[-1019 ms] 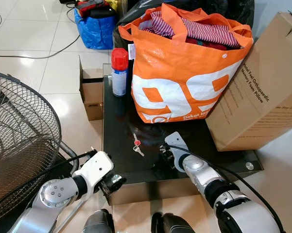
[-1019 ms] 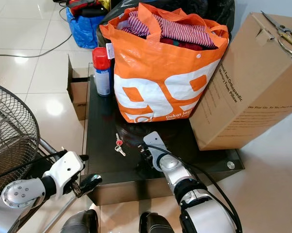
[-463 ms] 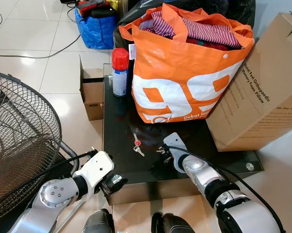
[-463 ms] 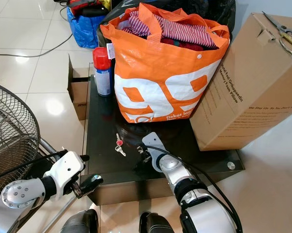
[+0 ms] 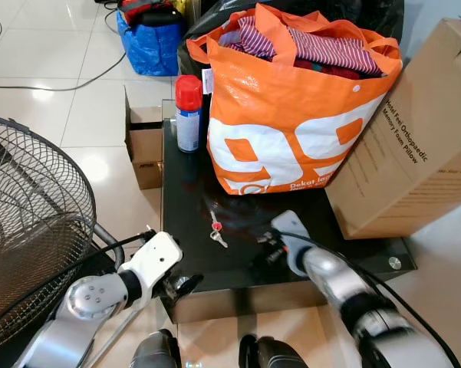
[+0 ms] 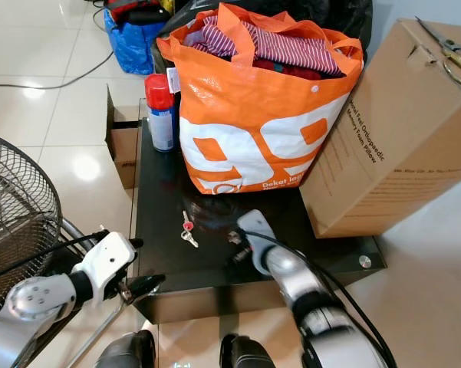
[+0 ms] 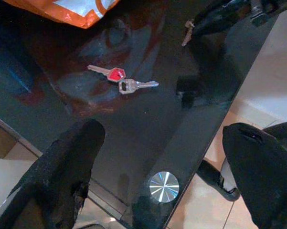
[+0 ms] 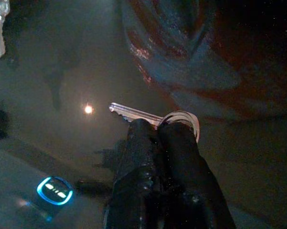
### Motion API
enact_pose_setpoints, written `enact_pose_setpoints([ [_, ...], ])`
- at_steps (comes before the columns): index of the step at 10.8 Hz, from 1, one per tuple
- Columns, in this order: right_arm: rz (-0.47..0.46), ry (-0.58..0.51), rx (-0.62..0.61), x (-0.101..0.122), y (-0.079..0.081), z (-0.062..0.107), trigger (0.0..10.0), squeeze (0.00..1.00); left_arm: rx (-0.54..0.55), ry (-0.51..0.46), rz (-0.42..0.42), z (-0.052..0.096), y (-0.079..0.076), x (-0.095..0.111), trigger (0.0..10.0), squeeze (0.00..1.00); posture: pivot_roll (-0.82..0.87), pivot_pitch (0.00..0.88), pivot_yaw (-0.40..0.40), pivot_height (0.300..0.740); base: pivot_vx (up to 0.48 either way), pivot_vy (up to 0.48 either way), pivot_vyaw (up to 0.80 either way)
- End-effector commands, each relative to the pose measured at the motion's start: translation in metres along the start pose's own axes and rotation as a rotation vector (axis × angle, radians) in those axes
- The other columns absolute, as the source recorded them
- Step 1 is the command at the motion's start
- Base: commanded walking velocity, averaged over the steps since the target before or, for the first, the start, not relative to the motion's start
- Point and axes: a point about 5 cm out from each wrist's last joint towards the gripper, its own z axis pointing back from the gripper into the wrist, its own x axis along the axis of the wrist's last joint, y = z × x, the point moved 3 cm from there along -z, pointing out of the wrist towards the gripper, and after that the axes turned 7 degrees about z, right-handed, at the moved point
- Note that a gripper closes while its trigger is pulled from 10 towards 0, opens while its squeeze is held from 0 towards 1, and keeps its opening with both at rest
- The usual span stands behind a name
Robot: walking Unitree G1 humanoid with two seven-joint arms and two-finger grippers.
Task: Hang keys on a hook
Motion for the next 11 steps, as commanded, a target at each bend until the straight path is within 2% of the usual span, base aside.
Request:
enact_pose_setpoints([
  [1,-0.022,0.0,-0.003,-0.003,-0.005,0.004,0.0,0.0,-0.012,-0.002,-0.004,-0.002,-0.003,0.0,10.0,0.0,-0.02,0.135,-0.112,0.74,0.0,0.0,0.0],
  [4,-0.05,-0.087,0.032,0.004,-0.007,0.022,0.0,0.0,-0.009,-0.022,-0.006,-0.01,-0.001,0.002,10.0,0.0,-0.04,0.117,-0.109,0.74,0.0,0.0,0.0],
  [7,-0.141,-0.125,0.047,0.01,-0.008,0.031,0.0,0.0,-0.003,-0.03,-0.009,-0.012,0.001,0.003,10.0,0.0,-0.04,0.107,-0.109,0.74,0.0,0.0,0.0],
  [8,-0.211,-0.099,0.082,0.006,-0.003,0.032,0.0,0.0,0.0,-0.033,-0.009,-0.013,0.002,0.003,10.0,0.0,-0.04,0.106,-0.109,0.74,0.0,0.0,0.0],
  [10,-0.282,-0.101,0.132,0.007,0.004,0.032,0.0,0.0,0.003,-0.034,-0.01,-0.013,0.003,0.003,10.0,0.0,-0.03,0.103,-0.11,0.74,0.0,0.0,0.0],
  [11,-0.363,-0.116,0.144,0.009,0.004,0.032,0.0,0.0,0.005,-0.035,-0.011,-0.012,0.004,0.002,10.0,0.0,-0.03,0.099,-0.109,0.74,0.0,0.0,0.0],
])
